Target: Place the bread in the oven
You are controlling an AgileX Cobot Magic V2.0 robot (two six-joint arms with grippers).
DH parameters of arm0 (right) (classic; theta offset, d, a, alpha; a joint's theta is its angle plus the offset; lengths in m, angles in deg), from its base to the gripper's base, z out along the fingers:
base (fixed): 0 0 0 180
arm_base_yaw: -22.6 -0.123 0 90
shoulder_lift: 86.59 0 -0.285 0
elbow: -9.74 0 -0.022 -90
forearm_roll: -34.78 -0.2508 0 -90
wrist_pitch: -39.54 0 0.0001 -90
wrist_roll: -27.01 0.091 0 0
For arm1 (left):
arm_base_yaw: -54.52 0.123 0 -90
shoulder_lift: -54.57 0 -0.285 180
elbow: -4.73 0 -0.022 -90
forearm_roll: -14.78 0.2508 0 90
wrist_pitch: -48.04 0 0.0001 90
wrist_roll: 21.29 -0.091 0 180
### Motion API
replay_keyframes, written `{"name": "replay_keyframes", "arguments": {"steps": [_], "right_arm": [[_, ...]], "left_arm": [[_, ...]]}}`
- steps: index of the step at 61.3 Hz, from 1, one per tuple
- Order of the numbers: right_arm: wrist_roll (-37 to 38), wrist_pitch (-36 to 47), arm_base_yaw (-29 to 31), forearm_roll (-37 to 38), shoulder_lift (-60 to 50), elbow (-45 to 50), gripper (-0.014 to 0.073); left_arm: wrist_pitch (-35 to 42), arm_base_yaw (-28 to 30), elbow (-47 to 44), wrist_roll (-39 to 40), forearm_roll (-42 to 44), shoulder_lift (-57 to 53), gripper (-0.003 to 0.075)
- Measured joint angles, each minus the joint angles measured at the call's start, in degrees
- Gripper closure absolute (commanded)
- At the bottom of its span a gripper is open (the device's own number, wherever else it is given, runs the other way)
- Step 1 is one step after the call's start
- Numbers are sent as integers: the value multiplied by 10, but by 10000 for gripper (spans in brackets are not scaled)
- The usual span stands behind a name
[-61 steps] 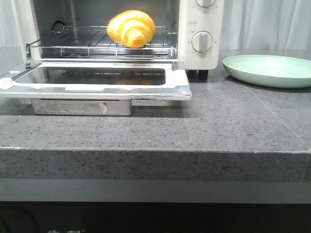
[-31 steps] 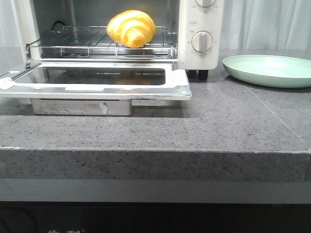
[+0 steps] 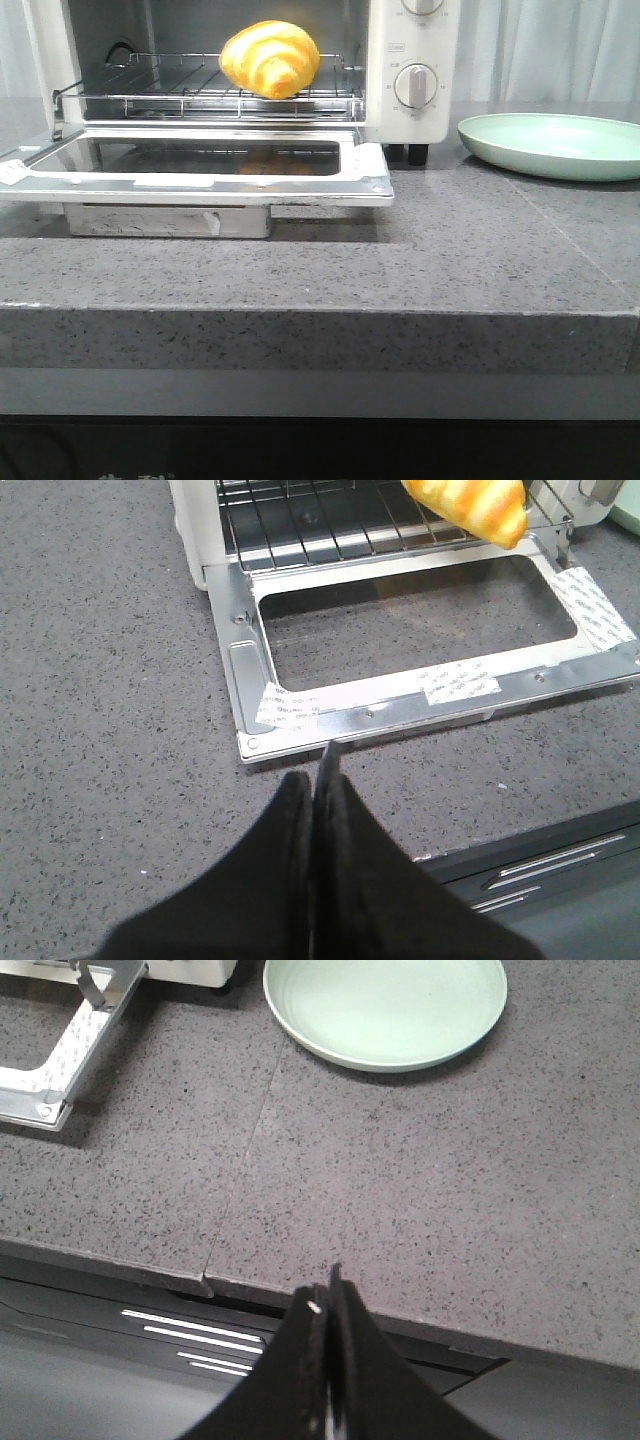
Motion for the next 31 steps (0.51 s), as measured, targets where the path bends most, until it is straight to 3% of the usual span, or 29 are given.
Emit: {"name": "replay_keyframes", "arguments": {"steps": [24,31], "right_arm": [[0,0,0,0,0,0,662],[0,-1,0,0,0,0,662]], "left_arm": [[2,0,-3,0,0,-3,741],[26,27,-29,0,-10,-24,741]]}}
